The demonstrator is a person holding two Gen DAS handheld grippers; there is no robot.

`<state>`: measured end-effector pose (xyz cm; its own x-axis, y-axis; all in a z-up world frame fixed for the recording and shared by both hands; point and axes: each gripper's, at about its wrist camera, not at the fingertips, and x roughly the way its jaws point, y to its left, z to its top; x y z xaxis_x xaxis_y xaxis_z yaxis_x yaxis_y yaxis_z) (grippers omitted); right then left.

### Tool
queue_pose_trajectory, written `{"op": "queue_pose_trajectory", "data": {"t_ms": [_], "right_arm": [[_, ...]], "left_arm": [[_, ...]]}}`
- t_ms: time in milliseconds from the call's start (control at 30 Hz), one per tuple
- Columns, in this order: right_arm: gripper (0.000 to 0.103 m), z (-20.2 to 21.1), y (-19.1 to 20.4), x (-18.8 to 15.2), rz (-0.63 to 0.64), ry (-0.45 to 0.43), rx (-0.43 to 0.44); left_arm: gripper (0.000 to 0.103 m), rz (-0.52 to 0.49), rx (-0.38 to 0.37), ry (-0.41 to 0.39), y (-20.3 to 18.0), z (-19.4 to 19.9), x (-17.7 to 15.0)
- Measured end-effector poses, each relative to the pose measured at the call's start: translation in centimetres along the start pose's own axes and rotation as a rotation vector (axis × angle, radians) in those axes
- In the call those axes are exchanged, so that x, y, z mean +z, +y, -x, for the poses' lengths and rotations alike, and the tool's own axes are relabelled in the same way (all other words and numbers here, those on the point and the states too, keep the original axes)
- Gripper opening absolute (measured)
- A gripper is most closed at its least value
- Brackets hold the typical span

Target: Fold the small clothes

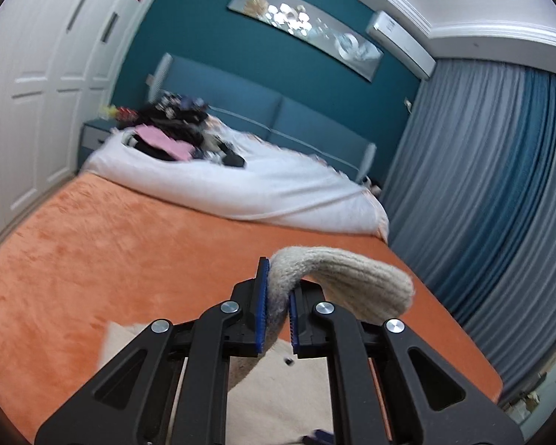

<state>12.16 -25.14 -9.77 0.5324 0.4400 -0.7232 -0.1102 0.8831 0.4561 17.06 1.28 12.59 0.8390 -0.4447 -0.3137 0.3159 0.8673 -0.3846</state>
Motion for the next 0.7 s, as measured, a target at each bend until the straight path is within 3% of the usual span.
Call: {"op": "queue_pose_trajectory", "data": {"t_ms": [100, 167, 233, 267, 367, 400, 467, 567, 633, 700], "right_arm": [[0.029, -6.8, 5.5, 1.9, 0.021, 0.081, 0.111], [0.028, -13.0, 9.1, 1.8, 0.025, 0.177, 0.126], [0.027, -18.0, 12.5, 1.0, 0.11, 0.255, 0.04], [0.028, -19.2, 14.0, 0.8, 0.171, 0.251, -0.014], [0.034, -20.4, 16.6, 0.7, 0.287, 0.2, -0.129], [0.029, -20.8, 16.7, 0.8, 0.297, 0.206, -0.141], [0.007, -21.0, 16.3, 1.6, 0.293, 0.209, -0.153], [0.003, -19.5, 14.0, 4.6, 0.115, 0.092, -0.178], [0.003, -18.3, 12.2, 6.2, -0.026, 0.029, -0.128], [0.008, -19.5, 12.5, 6.8, 0.009, 0.091, -0.082]], "left_arm": [[0.009, 0.017, 0.062, -0.05, 2.3, 2.8, 1.9], [0.009, 0.022, 0.093, -0.075, 3.5, 4.3, 2.8], [0.009, 0.021, 0.12, -0.09, 4.7, 5.8, 3.5], [0.009, 0.02, 0.129, -0.093, 5.2, 6.3, 3.7], [0.009, 0.029, 0.142, -0.091, 7.0, 7.3, 4.1], [0.009, 0.032, 0.144, -0.087, 7.5, 7.4, 4.1], [0.009, 0.05, 0.144, -0.083, 8.6, 7.4, 3.9], [0.008, 0.066, 0.122, -0.08, 9.1, 7.7, 3.5], [0.008, 0.055, 0.102, -0.075, 8.6, 7.8, 3.3], [0.008, 0.04, 0.069, -0.048, 7.3, 6.8, 2.9]]}}
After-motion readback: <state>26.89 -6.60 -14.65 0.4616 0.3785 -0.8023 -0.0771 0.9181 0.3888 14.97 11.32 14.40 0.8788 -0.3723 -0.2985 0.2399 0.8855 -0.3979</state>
